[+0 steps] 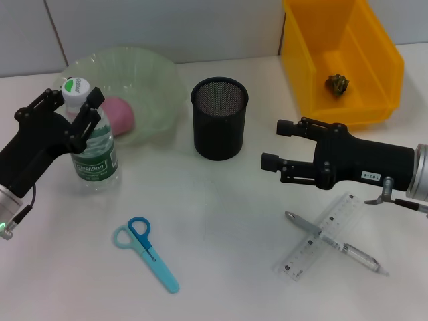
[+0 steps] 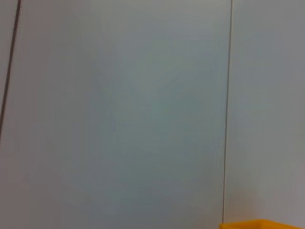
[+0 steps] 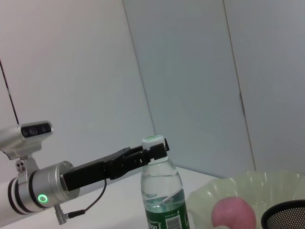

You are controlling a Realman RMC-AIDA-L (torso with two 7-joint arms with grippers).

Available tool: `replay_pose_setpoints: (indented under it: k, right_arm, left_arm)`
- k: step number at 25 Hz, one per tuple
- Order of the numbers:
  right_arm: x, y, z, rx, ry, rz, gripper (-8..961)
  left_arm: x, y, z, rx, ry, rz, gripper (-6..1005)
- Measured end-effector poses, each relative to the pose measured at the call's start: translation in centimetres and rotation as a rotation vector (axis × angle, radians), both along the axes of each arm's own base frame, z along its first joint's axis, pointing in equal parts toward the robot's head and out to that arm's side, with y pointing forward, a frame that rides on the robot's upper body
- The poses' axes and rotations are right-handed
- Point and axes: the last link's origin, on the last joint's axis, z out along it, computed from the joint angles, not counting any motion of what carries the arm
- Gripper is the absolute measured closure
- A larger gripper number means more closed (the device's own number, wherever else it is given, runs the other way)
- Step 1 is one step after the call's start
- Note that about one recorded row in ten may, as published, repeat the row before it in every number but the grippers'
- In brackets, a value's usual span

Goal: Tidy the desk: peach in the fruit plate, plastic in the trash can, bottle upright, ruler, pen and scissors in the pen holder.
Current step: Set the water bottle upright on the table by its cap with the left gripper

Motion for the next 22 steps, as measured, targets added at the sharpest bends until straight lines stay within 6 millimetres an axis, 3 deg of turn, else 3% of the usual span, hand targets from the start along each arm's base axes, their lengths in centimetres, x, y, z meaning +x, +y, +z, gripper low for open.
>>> replay_pose_setpoints:
  k: [22]
  right_arm:
    - [0.07, 0.08, 0.04, 0.001, -0.006, -0.005, 133]
  left_arm:
    - [-0.03, 0.44, -0.52, -0.025, 0.006, 0.027, 555]
